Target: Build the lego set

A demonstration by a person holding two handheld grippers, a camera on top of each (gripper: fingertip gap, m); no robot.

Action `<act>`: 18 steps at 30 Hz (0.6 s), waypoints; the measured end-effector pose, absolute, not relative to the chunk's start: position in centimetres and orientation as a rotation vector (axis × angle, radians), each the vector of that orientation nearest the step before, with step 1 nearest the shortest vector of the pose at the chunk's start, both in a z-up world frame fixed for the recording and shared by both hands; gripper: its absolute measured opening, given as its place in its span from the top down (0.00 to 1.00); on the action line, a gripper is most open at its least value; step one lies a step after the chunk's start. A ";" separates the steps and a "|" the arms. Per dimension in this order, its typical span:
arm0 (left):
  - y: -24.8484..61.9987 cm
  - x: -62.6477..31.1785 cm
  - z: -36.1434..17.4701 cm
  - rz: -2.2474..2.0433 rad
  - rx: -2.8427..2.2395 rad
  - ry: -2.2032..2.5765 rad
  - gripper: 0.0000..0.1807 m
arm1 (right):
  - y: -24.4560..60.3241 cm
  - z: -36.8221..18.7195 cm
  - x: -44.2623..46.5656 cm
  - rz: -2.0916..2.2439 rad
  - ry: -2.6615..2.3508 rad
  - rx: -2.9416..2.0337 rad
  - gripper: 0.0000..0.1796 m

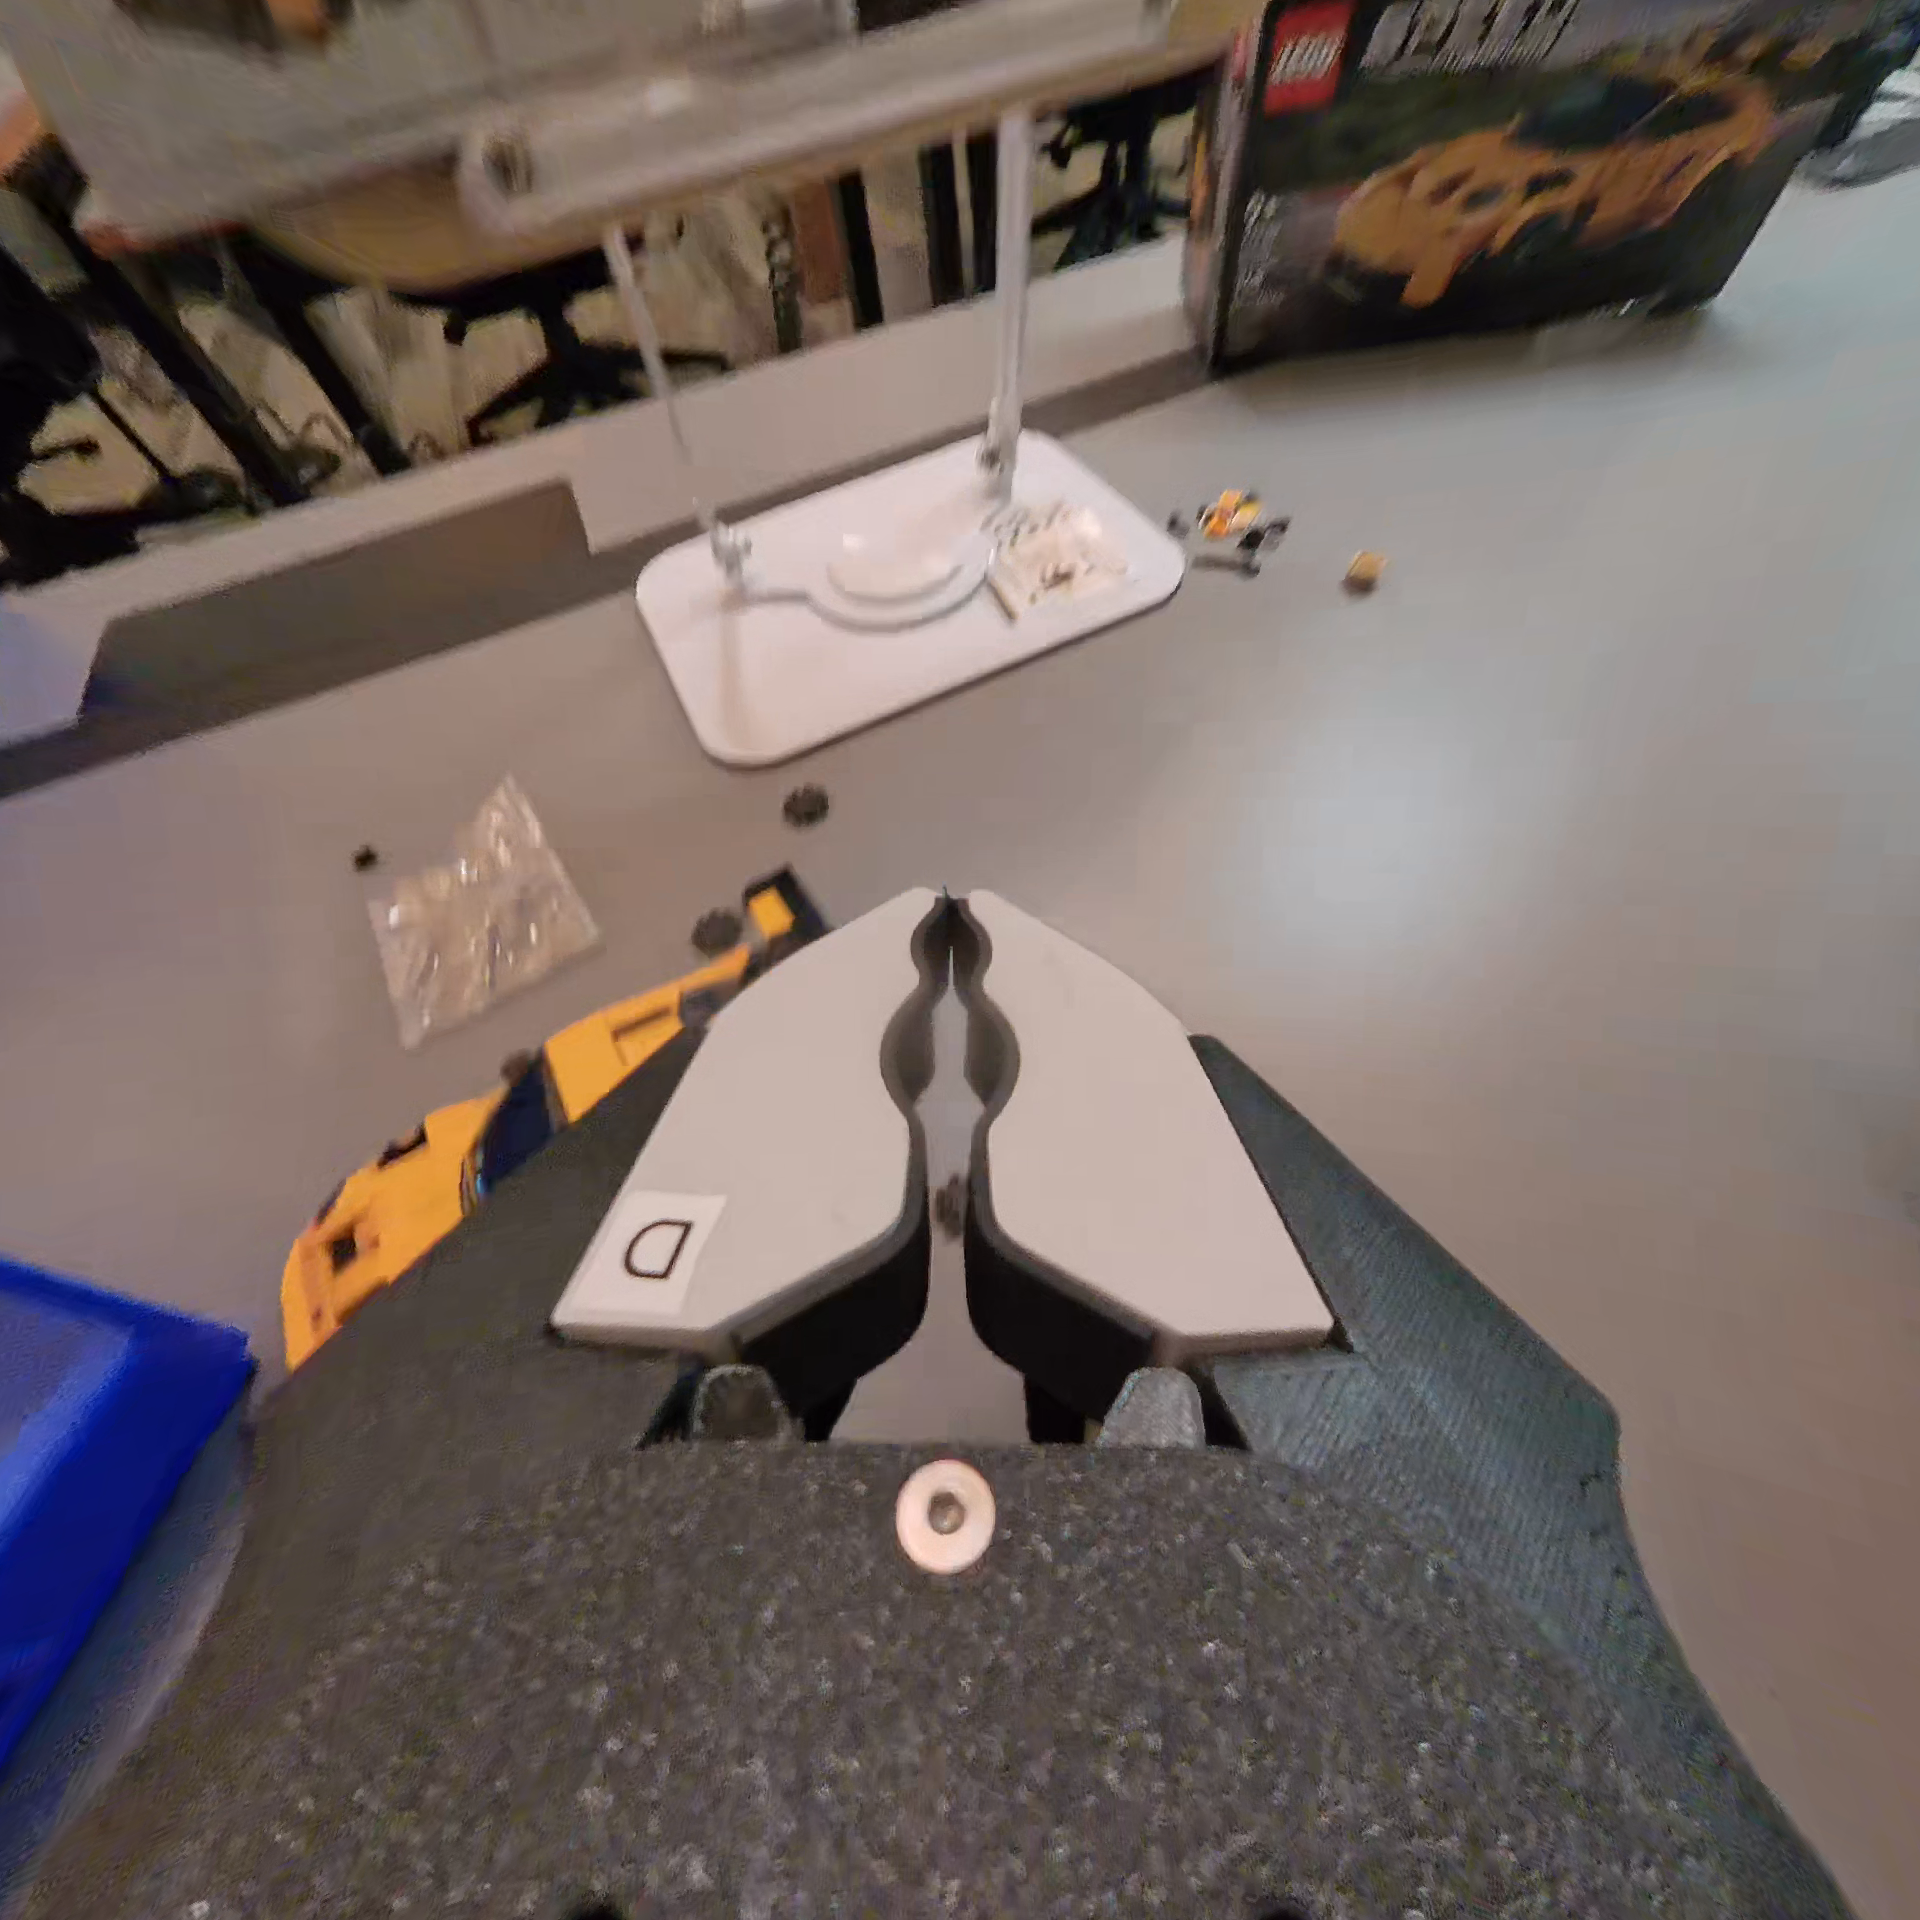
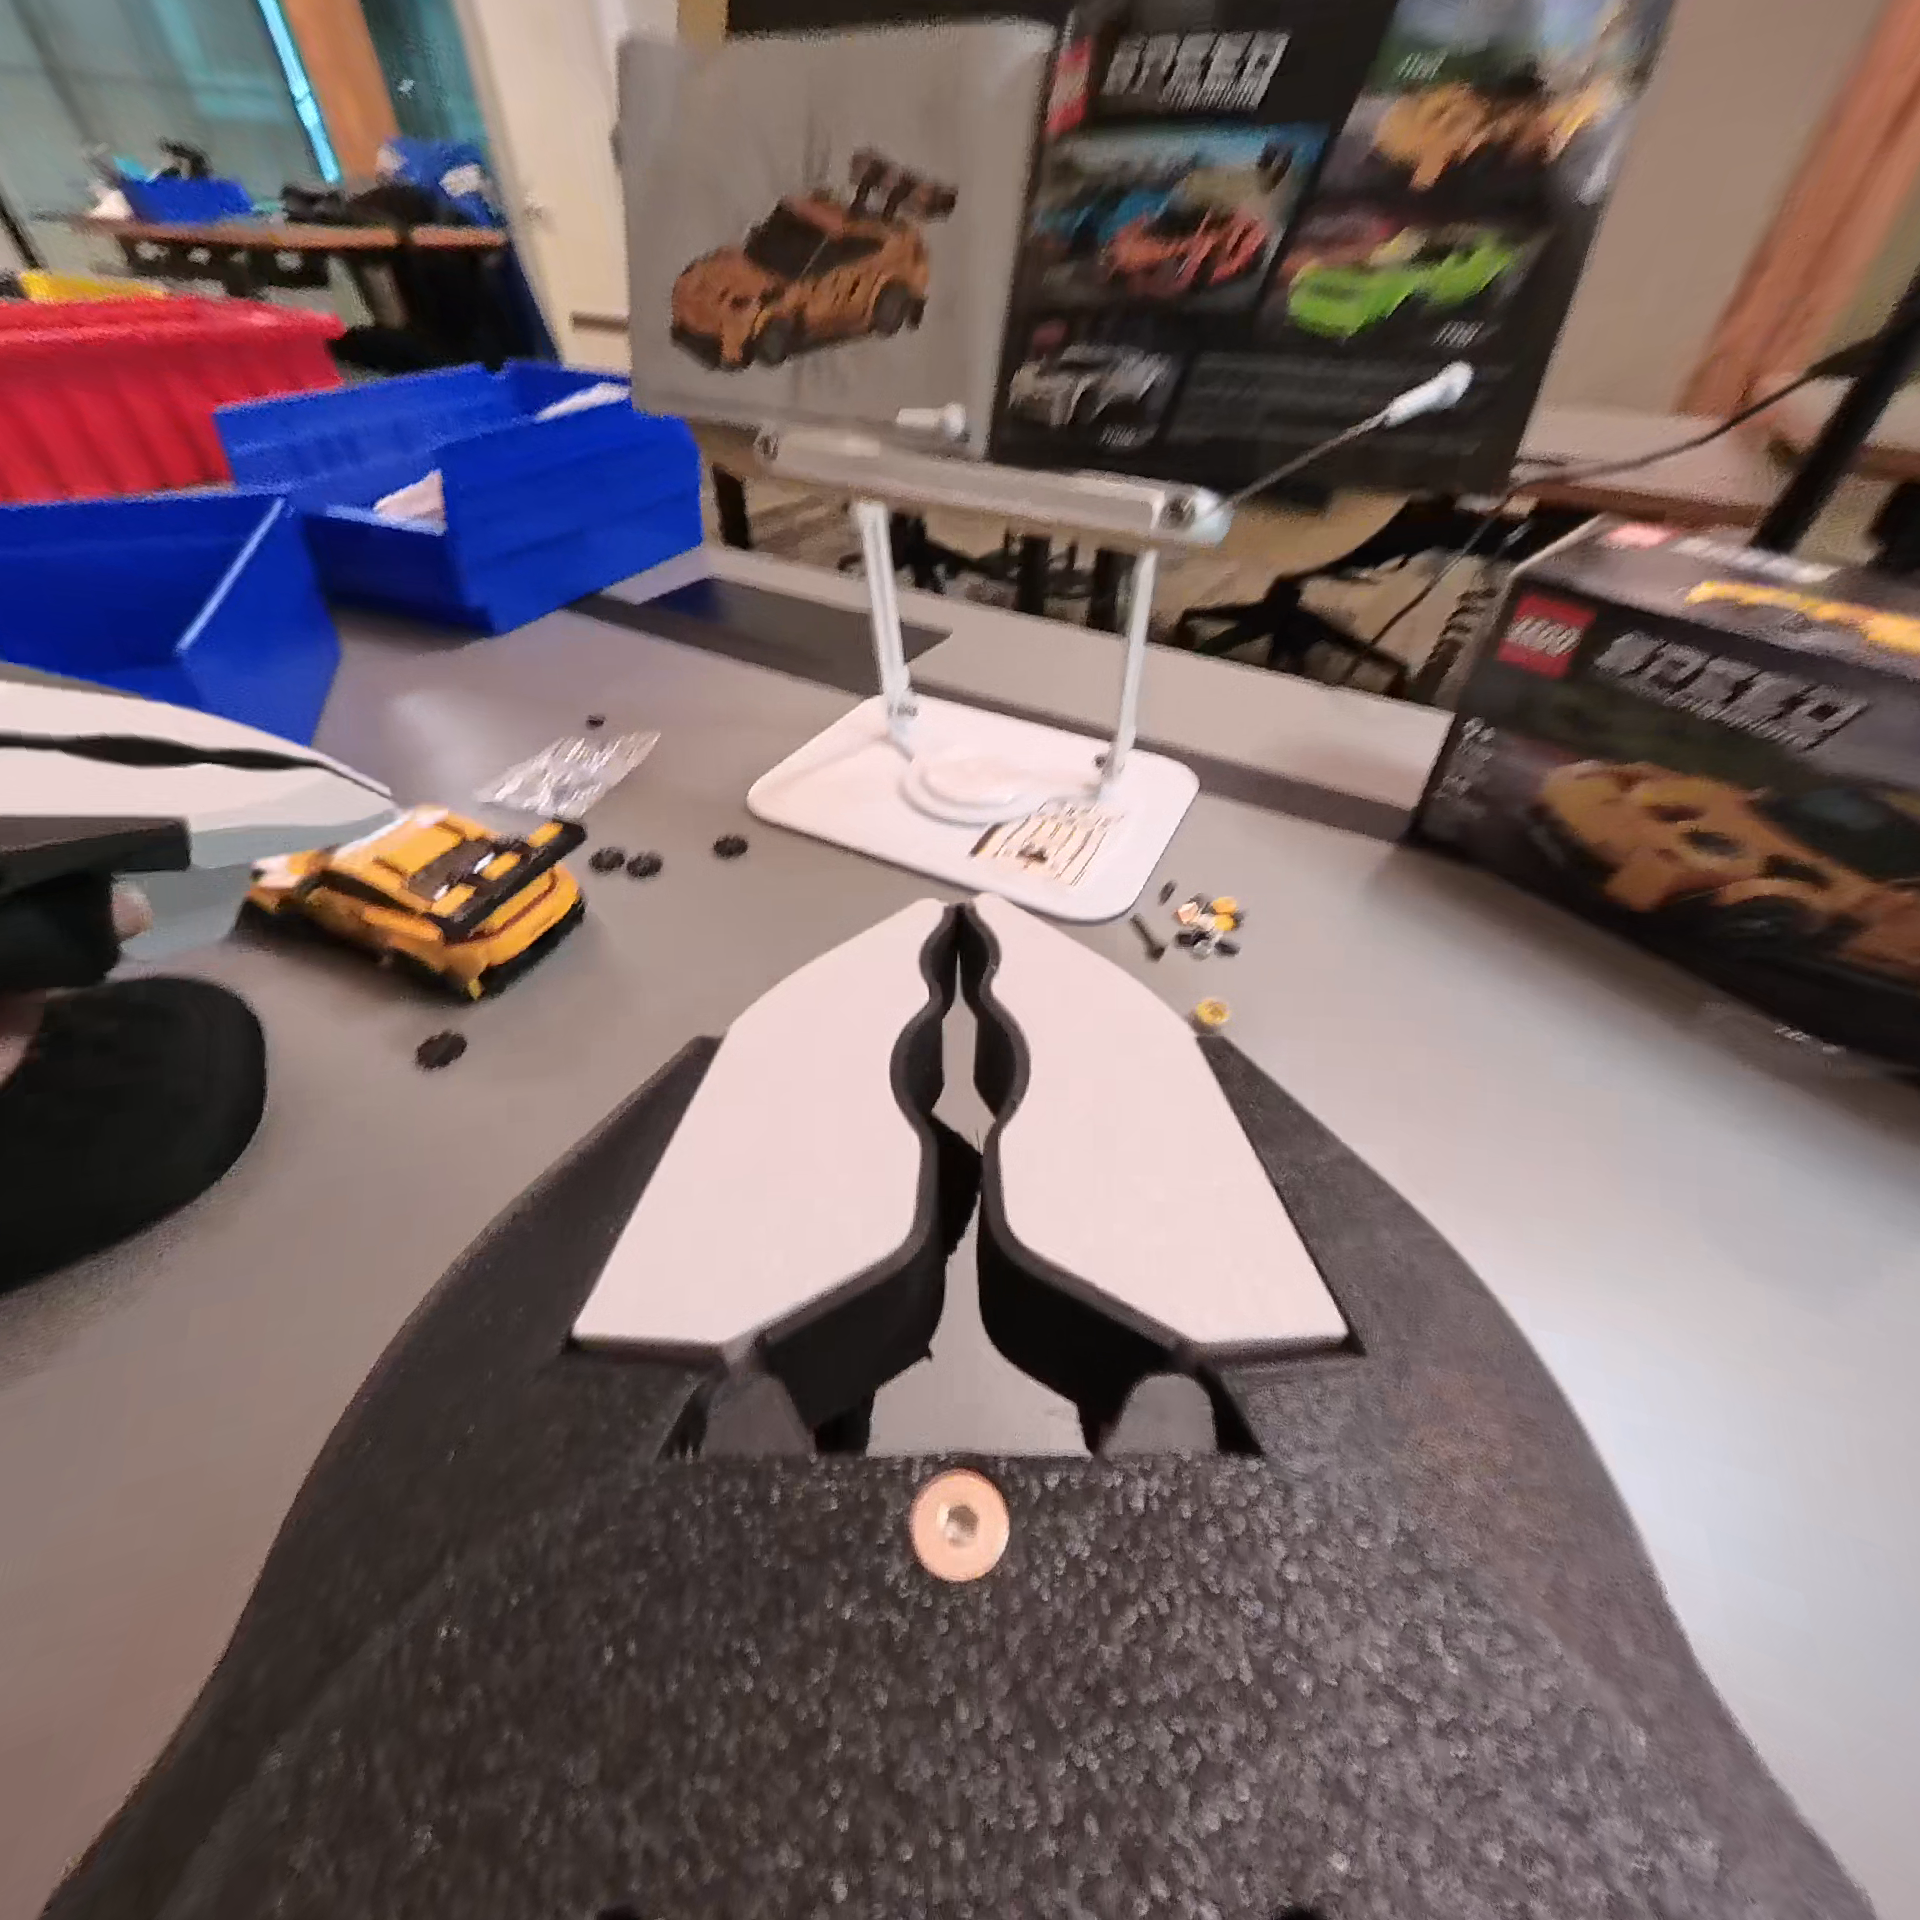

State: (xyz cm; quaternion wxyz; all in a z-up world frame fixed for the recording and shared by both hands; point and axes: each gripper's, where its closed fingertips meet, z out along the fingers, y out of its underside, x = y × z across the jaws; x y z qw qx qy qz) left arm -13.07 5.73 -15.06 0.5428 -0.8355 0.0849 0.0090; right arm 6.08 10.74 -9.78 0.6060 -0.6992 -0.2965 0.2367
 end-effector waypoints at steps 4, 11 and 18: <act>7.7 -11.1 -10.4 0.010 -1.845 0.236 1.00 | 11.7 -6.5 6.3 0.431 -0.613 -1.528 1.00; 7.1 -10.3 -8.8 0.003 -1.723 0.214 1.00 | 11.6 -7.3 7.1 0.342 -0.569 -1.526 1.00; 4.4 -9.4 -13.2 -0.075 -1.767 0.222 1.00 | 10.7 -11.6 11.6 0.235 -0.432 -1.622 1.00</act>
